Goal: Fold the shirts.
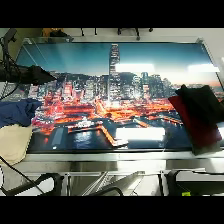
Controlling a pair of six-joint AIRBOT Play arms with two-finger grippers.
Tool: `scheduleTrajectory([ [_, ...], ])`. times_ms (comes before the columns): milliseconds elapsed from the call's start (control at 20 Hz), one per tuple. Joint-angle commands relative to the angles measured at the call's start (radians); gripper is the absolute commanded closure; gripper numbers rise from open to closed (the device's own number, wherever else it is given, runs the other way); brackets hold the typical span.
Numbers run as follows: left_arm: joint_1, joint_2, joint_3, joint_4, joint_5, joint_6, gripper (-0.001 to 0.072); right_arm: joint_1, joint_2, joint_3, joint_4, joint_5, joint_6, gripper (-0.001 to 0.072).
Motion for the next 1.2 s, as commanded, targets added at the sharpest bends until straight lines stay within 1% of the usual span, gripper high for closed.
scheduleTrajectory([
  [0, -0.001, -0.001, 0.0, 0.0, -0.002, 0.001, 0.0695, 0.0, 0.006, -0.093, -0.11, -0.006, -0.037, 0.0648],
  [50, -0.001, -0.001, 0.0, 0.0, -0.002, 0.0, 0.0695, 0.0, 0.0, -0.096, -0.111, -0.021, -0.076, 0.035],
  [100, -0.001, -0.001, 0.0, 0.0, -0.002, 0.0, 0.0695, 0.0, -0.004, -0.096, -0.111, -0.029, -0.121, 0.0013],
  [150, -0.001, -0.001, 0.0, 0.0, -0.006, 0.0, 0.0696, 0.0, -0.005, -0.096, -0.111, -0.032, -0.148, 0.0012],
  [400, 0.0, 0.0, 0.001, -0.01, -0.014, 0.0, 0.0695, 0.023, -0.004, -0.023, -0.078, -0.054, -0.15, 0.0014],
  [450, 0.0, 0.0, 0.001, -0.046, -0.015, 0.0, 0.0696, 0.04, -0.004, 0.013, -0.077, -0.053, -0.15, 0.0016],
  [500, 0.0, 0.0, 0.001, -0.098, -0.014, 0.001, 0.0696, 0.06, -0.002, 0.045, -0.065, -0.054, -0.15, 0.0021],
  [550, 0.0, 0.006, 0.001, -0.158, -0.01, 0.002, 0.0696, 0.085, 0.0, 0.079, -0.036, -0.059, -0.15, 0.0155],
  [600, 0.0, 0.017, 0.001, -0.198, 0.003, 0.005, 0.0696, 0.112, 0.006, 0.1, 0.005, -0.073, -0.149, 0.0394],
  [650, -0.001, 0.033, 0.001, -0.212, 0.016, 0.005, 0.0696, 0.147, 0.023, 0.102, 0.058, -0.1, -0.149, 0.0601],
  [700, -0.006, 0.055, 0.0, -0.198, 0.027, 0.005, 0.0696, 0.189, 0.037, 0.101, 0.1, -0.124, -0.149, 0.0697],
  [800, -0.019, 0.121, -0.016, -0.16, 0.032, 0.005, 0.0696, 0.304, 0.072, 0.084, 0.148, -0.169, -0.15, 0.0696],
  [900, -0.037, 0.224, -0.119, -0.145, 0.07, 0.013, 0.0696, 0.457, 0.134, -0.002, 0.145, -0.229, -0.162, 0.0696],
  [1050, -0.09, 0.426, -0.418, -0.145, 0.107, 0.034, 0.0696, 0.736, 0.267, -0.276, 0.146, -0.359, -0.164, 0.0696],
  [1150, -0.138, 0.55, -0.643, -0.142, 0.117, 0.061, 0.0696, 0.921, 0.353, -0.495, 0.148, -0.481, -0.121, 0.0696],
])
